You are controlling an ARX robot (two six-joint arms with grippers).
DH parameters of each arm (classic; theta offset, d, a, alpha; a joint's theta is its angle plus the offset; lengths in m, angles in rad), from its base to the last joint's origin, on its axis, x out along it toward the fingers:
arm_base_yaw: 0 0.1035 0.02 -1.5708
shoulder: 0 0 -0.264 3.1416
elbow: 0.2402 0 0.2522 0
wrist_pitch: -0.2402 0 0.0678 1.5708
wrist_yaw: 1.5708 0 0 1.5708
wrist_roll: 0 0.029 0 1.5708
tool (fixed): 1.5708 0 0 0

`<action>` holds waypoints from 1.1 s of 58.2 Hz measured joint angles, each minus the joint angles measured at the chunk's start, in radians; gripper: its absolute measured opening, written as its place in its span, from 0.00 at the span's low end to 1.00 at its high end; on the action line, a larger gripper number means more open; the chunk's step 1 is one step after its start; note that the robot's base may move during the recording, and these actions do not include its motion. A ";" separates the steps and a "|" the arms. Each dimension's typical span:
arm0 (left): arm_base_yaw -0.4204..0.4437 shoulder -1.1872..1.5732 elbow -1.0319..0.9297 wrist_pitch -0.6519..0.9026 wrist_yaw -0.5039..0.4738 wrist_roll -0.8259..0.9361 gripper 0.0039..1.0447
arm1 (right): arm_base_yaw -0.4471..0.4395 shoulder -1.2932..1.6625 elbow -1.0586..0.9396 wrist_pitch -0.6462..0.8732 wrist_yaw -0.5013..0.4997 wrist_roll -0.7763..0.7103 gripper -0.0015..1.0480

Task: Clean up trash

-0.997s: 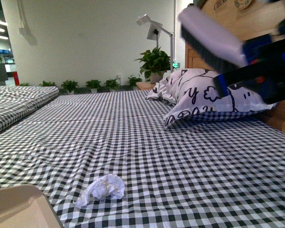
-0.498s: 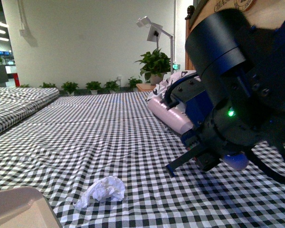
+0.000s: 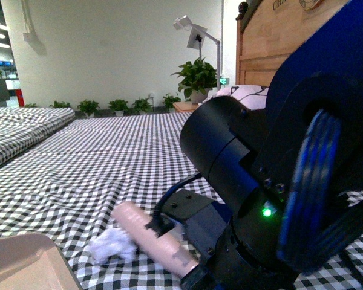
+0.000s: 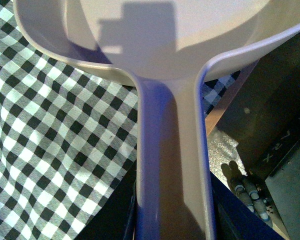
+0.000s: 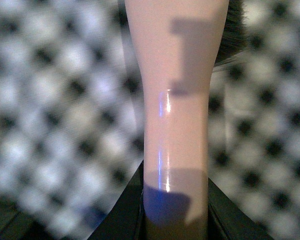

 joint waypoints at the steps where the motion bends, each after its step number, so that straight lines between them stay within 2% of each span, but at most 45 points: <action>1: 0.000 0.000 0.000 0.000 0.000 0.000 0.25 | 0.004 -0.010 -0.005 -0.008 -0.032 0.000 0.19; 2: 0.000 0.000 0.000 0.000 0.000 0.000 0.25 | 0.010 -0.031 -0.017 -0.023 -0.098 -0.001 0.19; 3: 0.000 0.000 0.000 0.000 0.000 0.000 0.25 | 0.013 -0.041 -0.023 -0.029 -0.114 -0.002 0.19; 6: 0.000 0.000 0.000 0.000 0.000 0.000 0.25 | 0.023 -0.084 -0.043 -0.050 -0.256 -0.010 0.19; 12: 0.000 0.000 0.000 0.000 0.000 0.000 0.25 | 0.026 -0.142 -0.057 -0.076 -0.394 -0.042 0.19; 17: 0.000 0.000 0.000 0.000 0.000 0.000 0.25 | 0.007 -0.164 -0.053 -0.079 -0.377 -0.045 0.18; 23: 0.000 0.000 0.000 0.000 0.000 0.000 0.25 | -0.053 -0.165 -0.042 -0.058 -0.304 -0.048 0.18; 32: 0.000 0.000 -0.001 0.000 0.000 0.000 0.25 | -0.124 -0.121 -0.024 0.051 -0.096 -0.002 0.18; 36: 0.000 0.000 -0.001 0.000 0.000 0.000 0.25 | -0.166 -0.101 -0.010 0.114 -0.044 0.055 0.18; 40: 0.002 -0.002 -0.005 0.011 0.015 -0.008 0.25 | -0.198 -0.100 -0.006 0.145 -0.040 0.095 0.18; 49: 0.024 -0.033 -0.068 0.272 0.175 -0.230 0.25 | -0.286 -0.114 0.017 0.168 -0.063 0.156 0.18; 57: 0.033 -0.045 -0.062 0.431 0.182 -0.428 0.25 | -0.349 -0.152 0.036 0.163 -0.110 0.183 0.18; 64: 0.034 -0.045 -0.036 0.603 0.140 -0.676 0.25 | -0.415 -0.230 0.047 0.156 -0.167 0.206 0.18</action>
